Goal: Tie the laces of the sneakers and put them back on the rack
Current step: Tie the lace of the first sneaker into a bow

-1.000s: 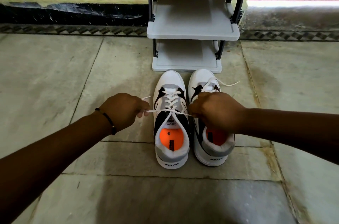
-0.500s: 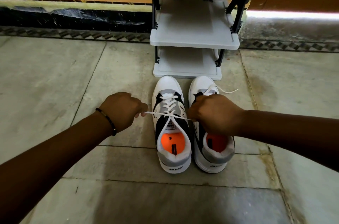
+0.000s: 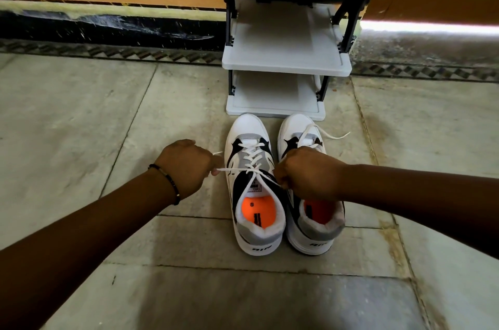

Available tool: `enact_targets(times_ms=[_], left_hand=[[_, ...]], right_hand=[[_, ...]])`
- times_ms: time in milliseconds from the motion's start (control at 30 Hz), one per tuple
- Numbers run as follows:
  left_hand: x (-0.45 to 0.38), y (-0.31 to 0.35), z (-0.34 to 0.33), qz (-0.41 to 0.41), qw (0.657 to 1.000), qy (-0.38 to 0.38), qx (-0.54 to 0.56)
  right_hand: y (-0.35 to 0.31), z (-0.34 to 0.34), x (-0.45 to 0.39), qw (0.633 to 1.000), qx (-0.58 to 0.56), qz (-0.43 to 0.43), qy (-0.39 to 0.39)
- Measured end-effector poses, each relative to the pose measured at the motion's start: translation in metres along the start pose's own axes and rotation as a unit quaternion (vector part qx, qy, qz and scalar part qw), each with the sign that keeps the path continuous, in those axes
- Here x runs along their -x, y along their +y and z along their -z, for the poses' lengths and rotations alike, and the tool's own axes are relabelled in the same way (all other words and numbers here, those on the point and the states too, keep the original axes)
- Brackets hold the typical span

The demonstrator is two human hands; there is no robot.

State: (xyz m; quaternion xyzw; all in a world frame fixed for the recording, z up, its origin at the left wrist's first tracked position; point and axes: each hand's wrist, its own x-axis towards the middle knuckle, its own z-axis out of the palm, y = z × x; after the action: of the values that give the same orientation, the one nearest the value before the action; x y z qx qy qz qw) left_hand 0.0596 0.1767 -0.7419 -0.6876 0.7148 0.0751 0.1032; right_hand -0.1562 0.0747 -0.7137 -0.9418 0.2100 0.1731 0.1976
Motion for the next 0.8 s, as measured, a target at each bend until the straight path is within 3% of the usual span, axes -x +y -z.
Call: enact_targets(times_ms=[67,133,200,300,367,400,467,700,800], left_hand=[[0.004,0.000,0.000,0.000,0.988,0.016,0.151],[0.010,0.005,0.001,-0.001,0.938,0.029,0.346],[0.016,0.017,0.004,0.032,0.835,0.036,0.548],[0.015,0.037,0.008,0.099,0.621,0.048,0.776],[0.012,0.045,0.011,0.106,0.527,0.051,0.842],[0.010,0.047,0.012,0.101,0.504,0.049,0.857],[0.008,0.049,0.014,0.086,0.498,0.048,0.862],[0.008,0.052,0.003,0.066,0.580,0.068,0.809],[0.008,0.051,0.002,0.059,0.640,0.090,0.761]], right_hand=[[-0.002,0.005,0.001,0.984,-0.166,-0.050,-0.031],[-0.003,0.010,0.003,0.934,-0.347,-0.086,-0.025],[-0.005,0.011,0.003,0.868,-0.482,-0.116,0.020],[-0.012,0.008,-0.005,0.741,-0.652,-0.135,0.080],[-0.019,0.006,-0.010,0.662,-0.732,-0.128,0.095],[-0.021,0.005,-0.013,0.648,-0.743,-0.130,0.101],[-0.023,0.003,-0.018,0.644,-0.743,-0.140,0.117],[-0.020,-0.002,-0.031,0.688,-0.694,-0.159,0.140],[-0.024,-0.002,-0.032,0.706,-0.680,-0.143,0.141]])
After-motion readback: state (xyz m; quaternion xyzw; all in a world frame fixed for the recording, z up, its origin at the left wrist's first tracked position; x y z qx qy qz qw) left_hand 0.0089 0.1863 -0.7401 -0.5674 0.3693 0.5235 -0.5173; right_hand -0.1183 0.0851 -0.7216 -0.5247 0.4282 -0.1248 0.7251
